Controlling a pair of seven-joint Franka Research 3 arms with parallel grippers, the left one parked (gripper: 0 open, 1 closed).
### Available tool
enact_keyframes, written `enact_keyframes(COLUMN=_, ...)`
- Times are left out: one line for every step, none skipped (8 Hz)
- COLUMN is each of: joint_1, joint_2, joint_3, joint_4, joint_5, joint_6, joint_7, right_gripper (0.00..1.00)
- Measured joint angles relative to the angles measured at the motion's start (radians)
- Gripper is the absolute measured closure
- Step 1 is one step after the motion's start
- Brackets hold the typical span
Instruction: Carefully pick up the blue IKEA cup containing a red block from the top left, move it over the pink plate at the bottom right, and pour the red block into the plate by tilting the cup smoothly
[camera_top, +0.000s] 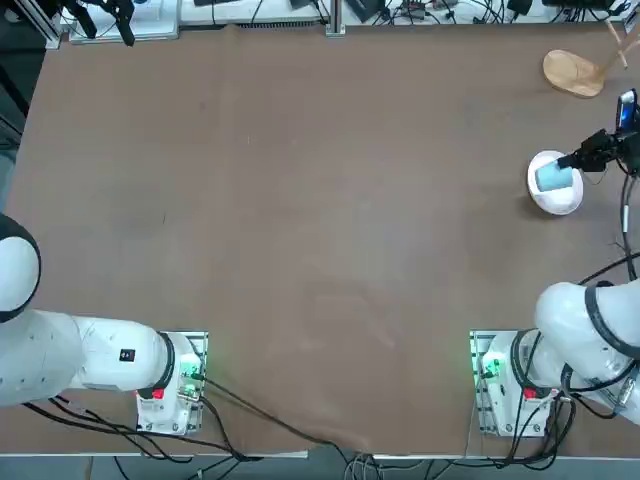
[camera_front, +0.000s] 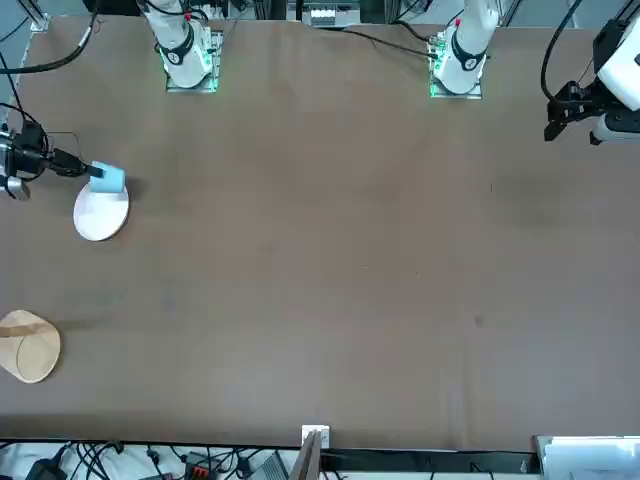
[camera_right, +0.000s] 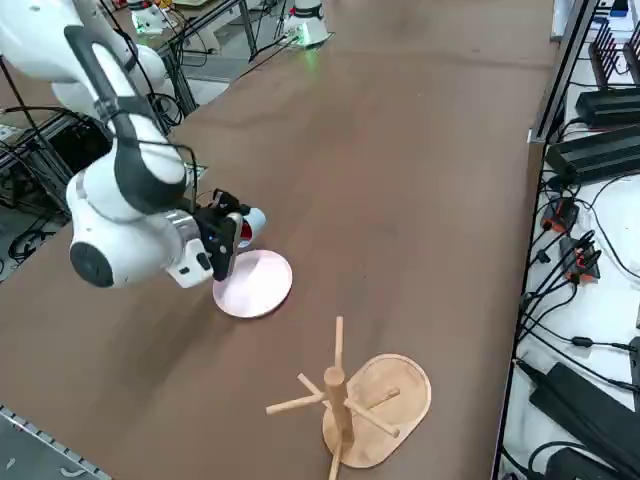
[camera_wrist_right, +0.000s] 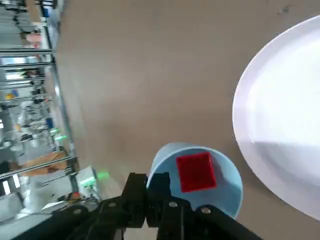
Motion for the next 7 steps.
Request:
enact_keyframes(joint_1=-0.020, joint_2=0.046, joint_3=0.000, joint_4=0.043, joint_5=0.009, joint_6=-0.053, joint_7=-0.024, right_gripper=0.97)
enact_keyframes(joint_1=-0.034, joint_2=0.090, joint_3=0.000, joint_4=0.079, joint_5=0.024, joint_6=-0.091, joint_7=-0.046, right_gripper=0.97)
enact_keyframes(joint_1=-0.044, joint_2=0.131, joint_3=0.000, joint_4=0.109, joint_5=0.044, joint_6=-0.120, joint_7=-0.071, right_gripper=0.97)
enact_keyframes(joint_1=-0.051, joint_2=0.173, joint_3=0.000, joint_4=0.145, joint_5=0.064, joint_6=-0.167, joint_7=-0.091, right_gripper=0.97)
enact_keyframes(joint_1=-0.060, joint_2=0.217, joint_3=0.000, joint_4=0.187, joint_5=0.087, joint_6=-0.228, joint_7=-0.104, right_gripper=0.97)
enact_keyframes(joint_1=-0.069, joint_2=0.259, joint_3=0.000, joint_4=0.229, joint_5=0.103, joint_6=-0.276, joint_7=-0.112, right_gripper=0.97)
enact_keyframes(joint_1=-0.078, joint_2=0.288, joint_3=0.000, joint_4=0.254, joint_5=0.114, joint_6=-0.304, joint_7=-0.119, right_gripper=0.97)
